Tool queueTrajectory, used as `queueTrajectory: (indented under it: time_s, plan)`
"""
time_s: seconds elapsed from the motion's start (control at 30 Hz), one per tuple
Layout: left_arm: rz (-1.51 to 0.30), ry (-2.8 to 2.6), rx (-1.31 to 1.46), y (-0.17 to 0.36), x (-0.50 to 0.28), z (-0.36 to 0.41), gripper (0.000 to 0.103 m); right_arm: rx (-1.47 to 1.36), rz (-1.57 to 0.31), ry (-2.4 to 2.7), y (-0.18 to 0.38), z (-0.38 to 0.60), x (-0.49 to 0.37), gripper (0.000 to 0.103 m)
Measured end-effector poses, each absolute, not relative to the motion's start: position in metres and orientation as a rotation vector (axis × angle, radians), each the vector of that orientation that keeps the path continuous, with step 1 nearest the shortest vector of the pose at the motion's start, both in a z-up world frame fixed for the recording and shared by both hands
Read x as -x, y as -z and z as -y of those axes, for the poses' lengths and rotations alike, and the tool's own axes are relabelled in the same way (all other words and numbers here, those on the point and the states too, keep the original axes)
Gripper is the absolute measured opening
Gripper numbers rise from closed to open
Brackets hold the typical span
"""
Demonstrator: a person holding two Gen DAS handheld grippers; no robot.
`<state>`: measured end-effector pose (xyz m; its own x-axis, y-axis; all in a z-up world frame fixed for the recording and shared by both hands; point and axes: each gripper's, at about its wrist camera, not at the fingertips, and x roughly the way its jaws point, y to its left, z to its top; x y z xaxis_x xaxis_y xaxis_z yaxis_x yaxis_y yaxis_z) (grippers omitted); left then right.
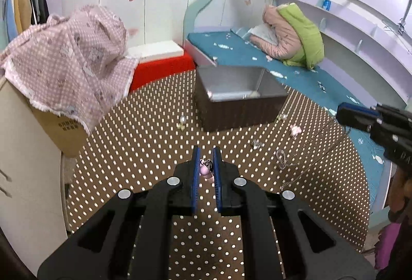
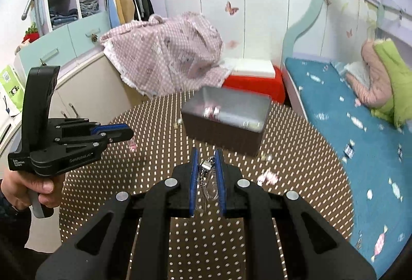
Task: Organize jewelry
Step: 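Carry the charm and chain over the tin box with both tools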
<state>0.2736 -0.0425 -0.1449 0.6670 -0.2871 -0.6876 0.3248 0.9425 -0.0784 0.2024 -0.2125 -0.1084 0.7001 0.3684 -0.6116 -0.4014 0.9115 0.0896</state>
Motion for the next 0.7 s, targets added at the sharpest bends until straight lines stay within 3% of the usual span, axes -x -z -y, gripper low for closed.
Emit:
queueTrajectory:
  time_s: [0.7]
  plan:
    - [-0.592,0.438,-0.048,0.032,-0.329,0.053,0.010,0.103,-0.474,-0.453,-0.003,0.217,-0.261,0.011]
